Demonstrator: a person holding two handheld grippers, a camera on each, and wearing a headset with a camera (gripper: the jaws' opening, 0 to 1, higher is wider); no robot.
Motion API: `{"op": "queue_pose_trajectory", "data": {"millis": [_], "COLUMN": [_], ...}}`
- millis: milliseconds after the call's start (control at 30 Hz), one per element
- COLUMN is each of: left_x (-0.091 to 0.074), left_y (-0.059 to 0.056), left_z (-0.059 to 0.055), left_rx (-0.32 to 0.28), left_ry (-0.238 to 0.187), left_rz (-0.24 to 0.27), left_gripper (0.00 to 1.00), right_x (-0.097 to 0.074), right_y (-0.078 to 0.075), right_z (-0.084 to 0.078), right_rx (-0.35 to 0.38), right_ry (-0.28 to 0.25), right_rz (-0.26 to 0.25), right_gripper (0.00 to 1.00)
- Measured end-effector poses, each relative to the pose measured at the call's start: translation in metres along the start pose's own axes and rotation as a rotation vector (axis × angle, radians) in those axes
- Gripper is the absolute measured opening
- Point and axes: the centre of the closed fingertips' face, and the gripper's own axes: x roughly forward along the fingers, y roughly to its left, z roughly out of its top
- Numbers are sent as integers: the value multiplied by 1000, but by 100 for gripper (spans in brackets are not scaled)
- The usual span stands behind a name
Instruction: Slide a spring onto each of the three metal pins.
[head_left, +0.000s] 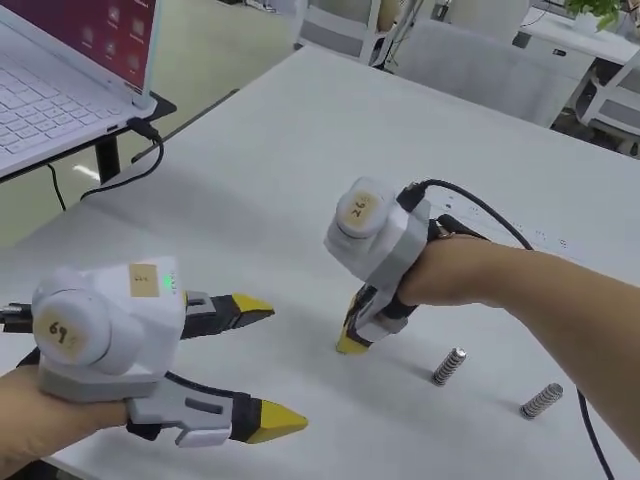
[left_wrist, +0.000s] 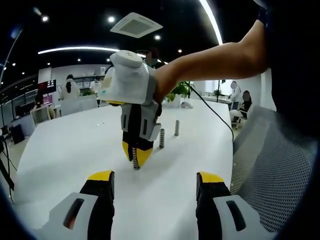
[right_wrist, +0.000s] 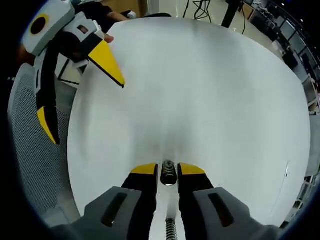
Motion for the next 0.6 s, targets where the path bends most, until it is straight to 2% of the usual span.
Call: {"op": "queue_pose_trajectory", "data": {"millis": [200,600], "left_x": [0,2], "left_y": [0,-1], "left_z": [0,3], "left_rx": [1,4], "left_ry": [3,3], "left_rz": [-1,-7], "left_gripper": [62,63], "right_x": [-4,-19], "right_y": [-1,0], "right_z": [-3,-17], "right_rx": [12,44], "right_ry": [-12,-33], "right_rz": [-4,-28], "right_gripper": [20,23]}}
